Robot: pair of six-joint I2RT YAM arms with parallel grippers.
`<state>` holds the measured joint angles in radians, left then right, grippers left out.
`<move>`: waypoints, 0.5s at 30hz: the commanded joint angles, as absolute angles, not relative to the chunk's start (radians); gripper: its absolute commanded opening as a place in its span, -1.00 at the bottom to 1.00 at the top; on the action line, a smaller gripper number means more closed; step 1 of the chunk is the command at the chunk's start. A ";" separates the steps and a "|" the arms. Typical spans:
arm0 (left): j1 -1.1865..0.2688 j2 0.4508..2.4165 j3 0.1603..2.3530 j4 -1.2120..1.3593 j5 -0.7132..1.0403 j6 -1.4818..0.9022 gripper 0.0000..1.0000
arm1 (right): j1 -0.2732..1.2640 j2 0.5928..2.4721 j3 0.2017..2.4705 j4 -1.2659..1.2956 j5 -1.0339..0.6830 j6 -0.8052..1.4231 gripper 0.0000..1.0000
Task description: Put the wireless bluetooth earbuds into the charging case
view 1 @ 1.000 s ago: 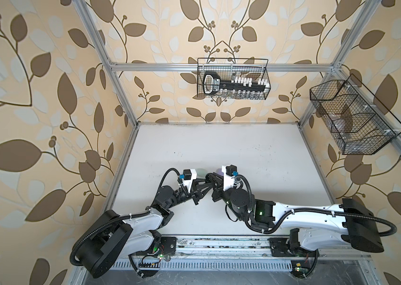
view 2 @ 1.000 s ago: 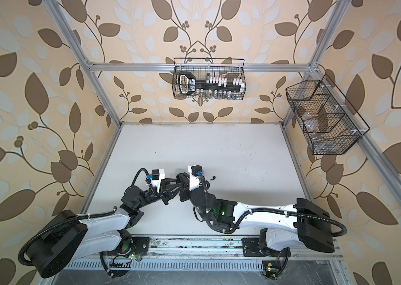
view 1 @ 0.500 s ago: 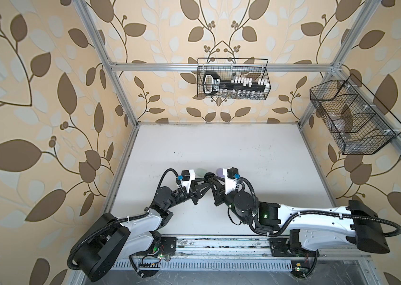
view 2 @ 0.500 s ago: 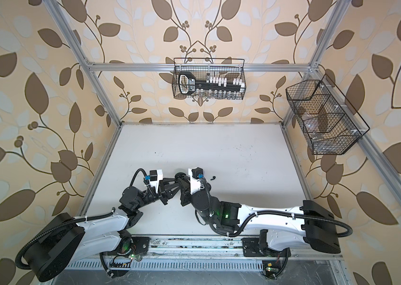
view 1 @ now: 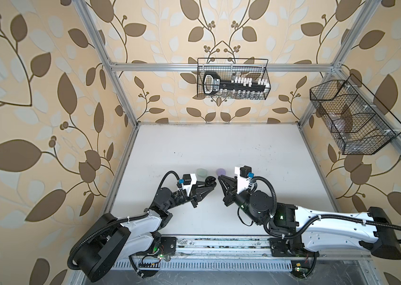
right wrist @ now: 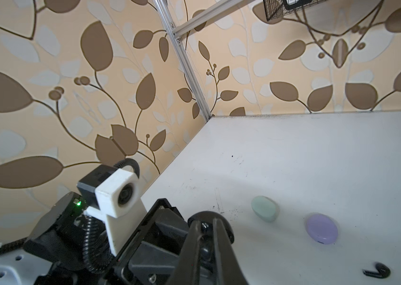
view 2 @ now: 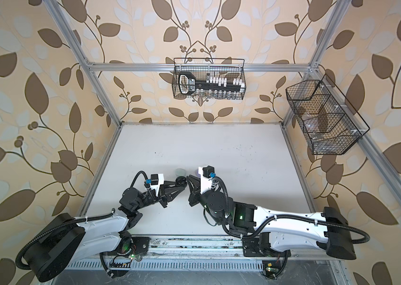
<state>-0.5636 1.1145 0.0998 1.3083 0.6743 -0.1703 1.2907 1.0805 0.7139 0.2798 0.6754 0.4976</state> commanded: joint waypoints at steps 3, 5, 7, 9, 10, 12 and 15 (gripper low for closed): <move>-0.568 1.075 0.091 1.351 0.765 -0.109 -1.00 | 1.285 1.135 0.713 0.217 0.614 0.495 -0.78; -0.567 1.067 0.088 1.348 0.755 -0.107 -1.00 | 1.288 1.144 0.709 0.211 0.613 0.504 -0.79; -0.567 1.053 0.084 1.335 0.748 -0.101 -1.00 | 1.292 1.146 0.703 0.200 0.626 0.517 -0.79; -0.567 1.041 0.084 1.318 0.743 -0.096 -1.00 | 1.293 1.146 0.699 0.196 0.625 0.523 -0.79; -0.566 1.035 0.084 1.309 0.744 -0.094 -1.00 | 1.293 1.146 0.696 0.198 0.619 0.526 -0.79; -0.567 1.026 0.084 1.300 0.747 -0.089 -1.00 | 1.294 1.150 0.696 0.201 0.608 0.527 -0.78; -0.568 1.017 0.084 1.286 0.783 -0.076 -1.00 | 1.293 1.165 0.713 0.204 0.570 0.505 -0.78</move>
